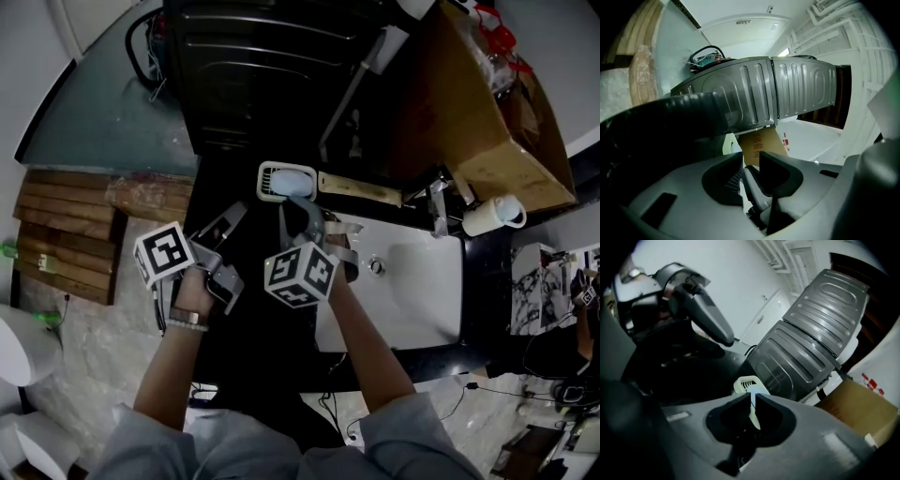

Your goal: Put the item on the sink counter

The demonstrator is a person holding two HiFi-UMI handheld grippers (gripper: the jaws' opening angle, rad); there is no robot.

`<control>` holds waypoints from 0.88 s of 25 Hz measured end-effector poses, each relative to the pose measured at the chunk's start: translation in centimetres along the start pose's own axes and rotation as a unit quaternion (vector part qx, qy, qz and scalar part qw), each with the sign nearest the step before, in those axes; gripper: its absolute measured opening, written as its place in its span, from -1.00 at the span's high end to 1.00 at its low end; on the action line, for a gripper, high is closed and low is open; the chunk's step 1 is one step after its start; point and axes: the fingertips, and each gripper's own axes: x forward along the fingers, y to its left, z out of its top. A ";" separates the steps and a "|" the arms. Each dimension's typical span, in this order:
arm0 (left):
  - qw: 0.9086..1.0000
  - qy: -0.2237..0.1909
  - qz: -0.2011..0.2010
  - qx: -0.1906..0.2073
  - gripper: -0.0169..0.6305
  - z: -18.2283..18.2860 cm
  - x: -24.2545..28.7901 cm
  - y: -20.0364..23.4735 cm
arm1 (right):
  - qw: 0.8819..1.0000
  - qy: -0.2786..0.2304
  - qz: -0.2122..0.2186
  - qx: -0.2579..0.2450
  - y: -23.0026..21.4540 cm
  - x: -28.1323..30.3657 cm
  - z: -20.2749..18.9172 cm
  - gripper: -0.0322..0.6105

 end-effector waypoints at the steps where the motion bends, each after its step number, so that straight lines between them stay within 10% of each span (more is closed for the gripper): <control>1: 1.000 -0.001 0.000 0.010 0.64 -0.3 -0.2 -0.4 | 1.000 -0.010 0.001 0.024 -0.3 -0.7 0.2 0.82; 11: 0.990 -0.003 -0.007 0.143 0.93 -4.8 -3.3 -6.7 | 0.967 -0.101 0.013 0.234 -3.7 -10.5 1.3 0.90; 22: 0.958 -0.010 -0.018 0.287 0.93 -11.5 -7.5 -15.1 | 0.929 -0.168 0.024 0.330 -3.8 -23.5 -0.6 0.90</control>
